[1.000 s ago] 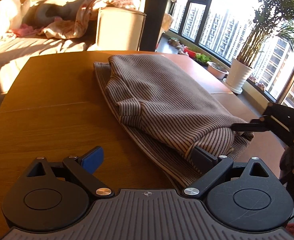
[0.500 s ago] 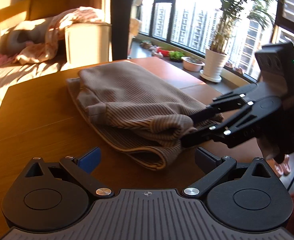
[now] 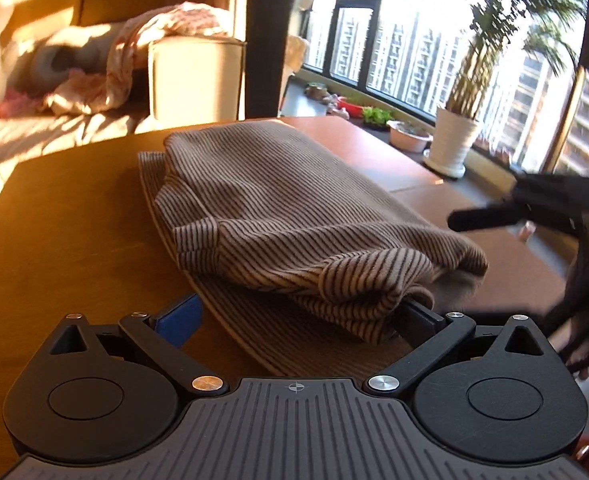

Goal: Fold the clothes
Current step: 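Fold the hem over the shirt body with the right gripper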

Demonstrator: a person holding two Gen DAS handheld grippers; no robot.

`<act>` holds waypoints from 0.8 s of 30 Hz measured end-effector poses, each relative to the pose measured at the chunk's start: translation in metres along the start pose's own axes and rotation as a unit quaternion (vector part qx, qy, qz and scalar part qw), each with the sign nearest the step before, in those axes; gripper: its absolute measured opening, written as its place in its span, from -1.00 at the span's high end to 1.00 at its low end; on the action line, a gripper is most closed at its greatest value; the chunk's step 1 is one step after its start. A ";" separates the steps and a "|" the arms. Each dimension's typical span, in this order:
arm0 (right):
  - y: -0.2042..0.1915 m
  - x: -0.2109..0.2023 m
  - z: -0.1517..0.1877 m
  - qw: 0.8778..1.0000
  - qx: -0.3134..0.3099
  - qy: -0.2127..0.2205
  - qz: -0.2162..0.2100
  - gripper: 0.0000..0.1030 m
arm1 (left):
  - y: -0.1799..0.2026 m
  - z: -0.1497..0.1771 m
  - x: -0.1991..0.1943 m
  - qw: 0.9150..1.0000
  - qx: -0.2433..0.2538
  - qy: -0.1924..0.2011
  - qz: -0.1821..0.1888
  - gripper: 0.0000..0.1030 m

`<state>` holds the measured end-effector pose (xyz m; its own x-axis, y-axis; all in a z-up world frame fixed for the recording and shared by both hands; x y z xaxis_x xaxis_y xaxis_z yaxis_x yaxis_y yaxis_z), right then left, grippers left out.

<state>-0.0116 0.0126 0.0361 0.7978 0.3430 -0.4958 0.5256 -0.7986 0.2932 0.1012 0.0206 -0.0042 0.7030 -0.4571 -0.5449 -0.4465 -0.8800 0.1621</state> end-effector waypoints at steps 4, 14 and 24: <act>-0.019 0.013 0.009 0.997 -0.065 0.015 0.031 -0.64 | -0.002 -0.003 0.004 1.000 -0.020 -0.009 0.004 -1.00; -0.010 0.007 -0.005 0.999 -0.007 0.022 -0.027 -0.69 | -0.006 0.003 -0.007 1.000 -0.017 -0.010 -0.003 -0.99; -0.025 0.032 -0.006 0.998 -0.032 0.043 0.026 -0.70 | -0.017 -0.011 -0.031 0.999 -0.031 0.019 -0.011 -0.99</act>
<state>0.0028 0.0472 0.0178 0.8451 0.3456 -0.4079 0.4989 -0.7839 0.3696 0.0928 0.0490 0.0187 0.7330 -0.4420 -0.5171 -0.3975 -0.8952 0.2016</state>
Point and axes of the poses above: each gripper's, at about its wrist camera, not at the fingertips, and x roughly the way its jaws point, y to its right, z to its underside, the point moved 5 cm from there along x, roughly the way its jaws point, and after that the axes turned 5 degrees about y, right-handed, at the moved point
